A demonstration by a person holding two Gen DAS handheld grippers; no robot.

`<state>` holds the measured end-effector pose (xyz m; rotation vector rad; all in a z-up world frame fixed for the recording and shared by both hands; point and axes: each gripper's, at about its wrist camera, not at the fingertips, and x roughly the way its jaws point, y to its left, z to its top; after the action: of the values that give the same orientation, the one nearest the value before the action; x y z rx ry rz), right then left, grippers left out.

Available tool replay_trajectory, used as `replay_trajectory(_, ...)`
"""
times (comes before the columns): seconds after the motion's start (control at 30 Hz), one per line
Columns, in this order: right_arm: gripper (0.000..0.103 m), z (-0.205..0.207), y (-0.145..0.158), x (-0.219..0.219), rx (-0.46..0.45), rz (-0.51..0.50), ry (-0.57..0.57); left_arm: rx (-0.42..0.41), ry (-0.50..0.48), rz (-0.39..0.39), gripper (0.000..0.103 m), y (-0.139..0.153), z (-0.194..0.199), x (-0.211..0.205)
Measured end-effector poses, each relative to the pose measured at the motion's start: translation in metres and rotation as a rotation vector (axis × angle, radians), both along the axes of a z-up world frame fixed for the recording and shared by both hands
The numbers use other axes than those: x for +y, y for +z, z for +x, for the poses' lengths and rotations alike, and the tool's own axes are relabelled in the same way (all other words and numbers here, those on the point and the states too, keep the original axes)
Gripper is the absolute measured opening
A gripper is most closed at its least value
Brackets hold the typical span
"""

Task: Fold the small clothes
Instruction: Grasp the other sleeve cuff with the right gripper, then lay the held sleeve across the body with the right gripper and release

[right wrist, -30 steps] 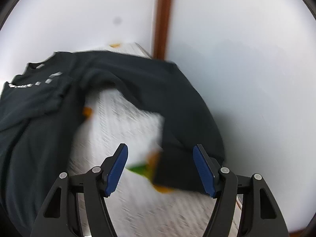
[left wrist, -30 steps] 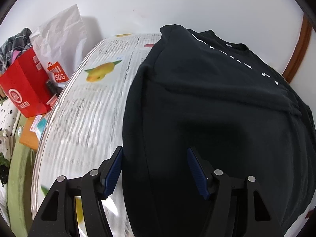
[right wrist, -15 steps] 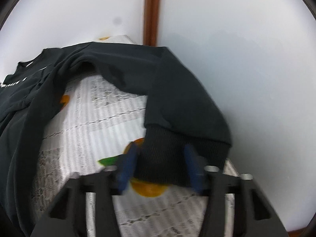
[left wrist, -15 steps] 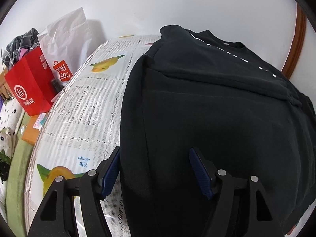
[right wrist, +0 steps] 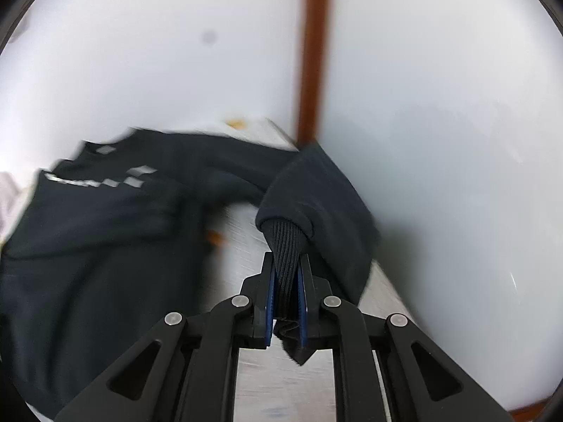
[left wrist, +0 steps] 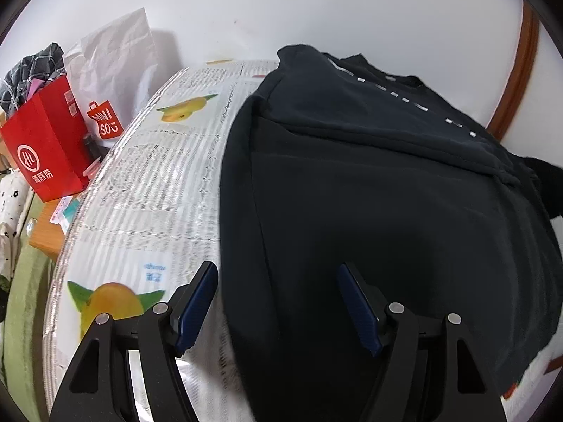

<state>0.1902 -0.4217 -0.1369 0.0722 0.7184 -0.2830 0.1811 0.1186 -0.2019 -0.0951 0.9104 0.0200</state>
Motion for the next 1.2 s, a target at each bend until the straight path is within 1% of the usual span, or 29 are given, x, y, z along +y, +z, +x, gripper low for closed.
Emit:
replay_trajectory(0.07,0.010,0.012,0.025,0.048,-0.017,0.007,0.081,-0.001,0.001,0.000,0.073,0.004,-0.005,0.007)
replay_trajectory(0.1,0.010,0.017,0.031,0.063,-0.018,0.012,0.109,0.000,0.004,0.001,0.073,0.006,-0.008,0.011)
replay_trajectory(0.17,0.010,0.035,0.042,0.118,-0.022,0.032,0.207,0.004,-0.002,-0.006,0.074,0.007,-0.013,0.019)
replay_trajectory(0.2,0.010,0.041,0.043,0.134,-0.021,0.036,0.235,0.009,-0.012,-0.009,0.074,0.007,-0.015,0.022)
replay_trajectory(0.3,0.010,0.069,0.039,0.207,-0.001,0.031,0.334,0.019,-0.016,-0.018,0.074,0.007,-0.016,0.033)
replay_trajectory(0.37,0.010,0.092,0.035,0.254,0.011,0.057,0.401,0.025,-0.025,-0.028,0.074,0.006,-0.015,0.037)
replay_trajectory(0.53,0.010,0.142,0.024,0.318,0.022,0.157,0.489,0.036,-0.047,-0.050,0.074,0.003,-0.011,0.042)
replay_trajectory(0.67,0.010,0.170,0.014,0.347,0.047,0.209,0.504,0.052,-0.061,-0.078,0.074,0.000,-0.003,0.045)
replay_trajectory(0.8,0.010,0.188,0.012,0.369,0.014,0.245,0.568,0.042,-0.064,-0.086,0.074,0.003,0.004,0.046)
replay_trajectory(0.87,0.013,0.195,0.005,0.375,0.022,0.257,0.596,0.022,-0.066,-0.091,0.074,0.006,0.006,0.045)
replay_trajectory(0.9,0.018,0.198,0.000,0.375,0.041,0.280,0.624,0.014,-0.068,-0.094,0.074,0.009,0.008,0.043)
replay_trajectory(0.93,0.025,0.199,-0.004,0.371,0.051,0.301,0.634,0.013,-0.069,-0.093,0.074,0.010,0.010,0.041)
replay_trajectory(1.0,0.032,0.199,-0.008,0.360,0.056,0.324,0.628,0.012,-0.070,-0.089,0.074,0.014,0.018,0.035)
replay_trajectory(1.1,0.033,0.190,-0.007,0.326,0.030,0.307,0.576,0.003,-0.078,-0.092,0.074,0.021,0.031,0.023)
replay_trajectory(1.2,0.033,0.178,-0.008,0.280,0.026,0.266,0.511,-0.019,-0.088,-0.076,0.074,0.032,0.041,0.009)
